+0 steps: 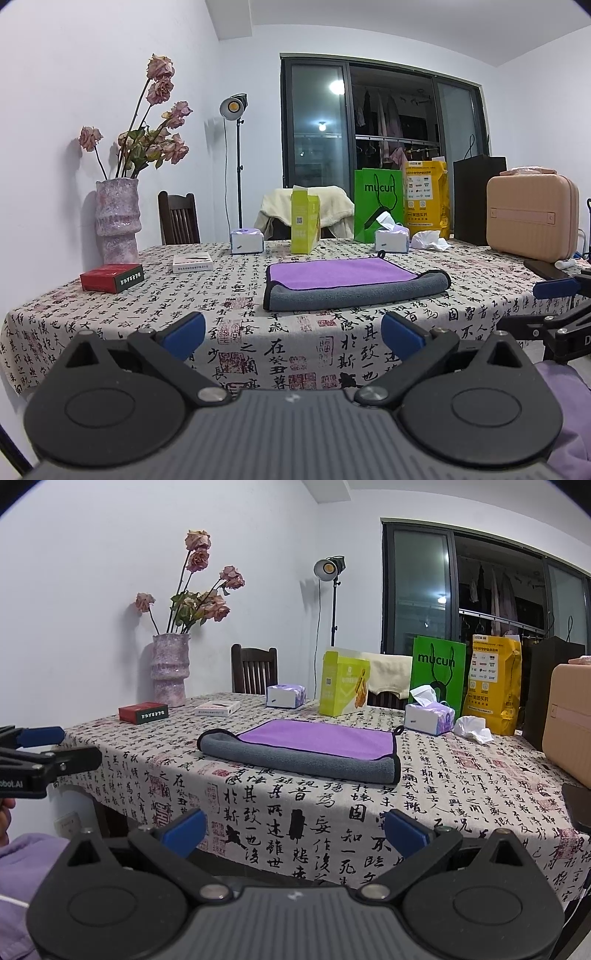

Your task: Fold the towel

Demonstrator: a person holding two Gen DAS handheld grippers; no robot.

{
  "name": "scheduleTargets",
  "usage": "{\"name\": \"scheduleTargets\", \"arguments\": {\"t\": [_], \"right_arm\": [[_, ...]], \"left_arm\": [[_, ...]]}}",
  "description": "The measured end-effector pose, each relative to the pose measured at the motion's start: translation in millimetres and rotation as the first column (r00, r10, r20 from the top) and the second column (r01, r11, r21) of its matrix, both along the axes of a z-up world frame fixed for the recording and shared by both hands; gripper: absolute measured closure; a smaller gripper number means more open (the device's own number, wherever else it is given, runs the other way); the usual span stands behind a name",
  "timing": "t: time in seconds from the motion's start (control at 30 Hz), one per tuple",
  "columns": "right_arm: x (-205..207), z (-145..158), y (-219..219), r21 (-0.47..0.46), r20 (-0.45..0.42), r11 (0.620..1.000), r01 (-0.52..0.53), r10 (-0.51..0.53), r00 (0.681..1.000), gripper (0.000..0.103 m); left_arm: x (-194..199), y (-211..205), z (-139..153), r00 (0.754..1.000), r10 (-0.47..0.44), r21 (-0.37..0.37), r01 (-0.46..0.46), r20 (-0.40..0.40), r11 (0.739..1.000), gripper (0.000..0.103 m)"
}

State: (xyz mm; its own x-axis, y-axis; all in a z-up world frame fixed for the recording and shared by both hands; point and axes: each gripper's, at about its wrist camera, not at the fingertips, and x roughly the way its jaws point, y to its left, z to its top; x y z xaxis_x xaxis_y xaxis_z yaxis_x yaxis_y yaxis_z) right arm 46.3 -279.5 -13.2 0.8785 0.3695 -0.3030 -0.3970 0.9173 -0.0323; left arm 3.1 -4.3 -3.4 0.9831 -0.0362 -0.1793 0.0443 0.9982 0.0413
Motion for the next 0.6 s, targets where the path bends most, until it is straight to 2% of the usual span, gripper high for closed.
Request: {"name": "scheduleTargets", "arguments": {"t": [0.3,0.6], "right_arm": [[-0.1,0.8,0.8,-0.001,0.000,1.000,-0.008,0.008,1.000,0.000],[0.3,3.3,1.8,-0.001,0.006,1.000,-0.008,0.008,1.000,0.000]], "left_arm": [[2.3,1.1,0.4,1.000,-0.006,-0.004,0.006,-0.010,1.000,0.000],[1.3,3.1,4.7,1.000,0.002,0.018,-0.003,0.018,1.000,0.000]]}}
